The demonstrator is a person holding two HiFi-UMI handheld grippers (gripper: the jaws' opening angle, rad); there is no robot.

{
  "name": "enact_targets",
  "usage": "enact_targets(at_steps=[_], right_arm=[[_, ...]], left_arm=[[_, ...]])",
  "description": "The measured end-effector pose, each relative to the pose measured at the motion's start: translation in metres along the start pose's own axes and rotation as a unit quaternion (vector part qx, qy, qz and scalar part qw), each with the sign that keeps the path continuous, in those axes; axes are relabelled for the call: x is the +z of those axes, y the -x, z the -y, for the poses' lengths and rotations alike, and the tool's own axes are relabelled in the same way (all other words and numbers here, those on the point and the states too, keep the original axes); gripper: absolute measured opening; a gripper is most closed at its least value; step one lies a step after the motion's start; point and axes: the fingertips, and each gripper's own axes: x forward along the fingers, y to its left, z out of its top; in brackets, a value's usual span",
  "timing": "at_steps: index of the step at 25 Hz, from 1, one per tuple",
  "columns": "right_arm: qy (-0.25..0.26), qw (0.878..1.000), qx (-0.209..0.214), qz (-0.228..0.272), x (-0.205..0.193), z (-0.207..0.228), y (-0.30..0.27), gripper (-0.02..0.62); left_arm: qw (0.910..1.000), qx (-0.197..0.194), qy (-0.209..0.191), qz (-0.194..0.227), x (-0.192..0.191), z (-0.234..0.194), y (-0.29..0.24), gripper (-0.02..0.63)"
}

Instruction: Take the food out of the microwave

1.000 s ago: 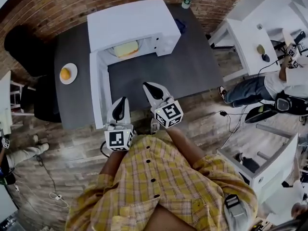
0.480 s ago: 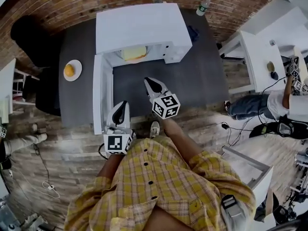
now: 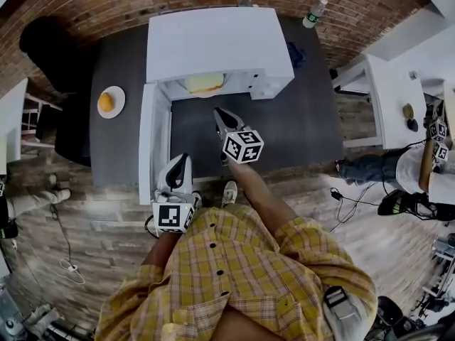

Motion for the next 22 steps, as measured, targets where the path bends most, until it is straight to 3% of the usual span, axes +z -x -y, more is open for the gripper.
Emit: enact_targets(at_steps=[9, 13, 17, 22], right_arm=[[-0.055, 0.998, -0.01, -0.01, -0.012, 0.023, -0.032, -0.006], [-0.104, 0.994, -0.012, -0.01, -0.019, 0.032, -0.043, 0.035], [-0.171, 0.985, -0.017, -0.006, -0.028, 0.044, -0.05, 0.061], [-0.263, 0.965, -0.018, 0.004, -0.04, 0.058, -0.06, 0.095]], left_arm=[[0.9999, 0.006, 0.003, -0.01, -0.007, -0.005, -0.004, 0.0], [0.9998, 0.009, 0.004, -0.016, -0.008, -0.007, -0.003, 0.0], [0.9997, 0.012, 0.007, -0.02, -0.01, -0.008, -0.002, 0.0], [0.9995, 0.019, 0.009, -0.023, -0.015, -0.012, 0.0, 0.0]])
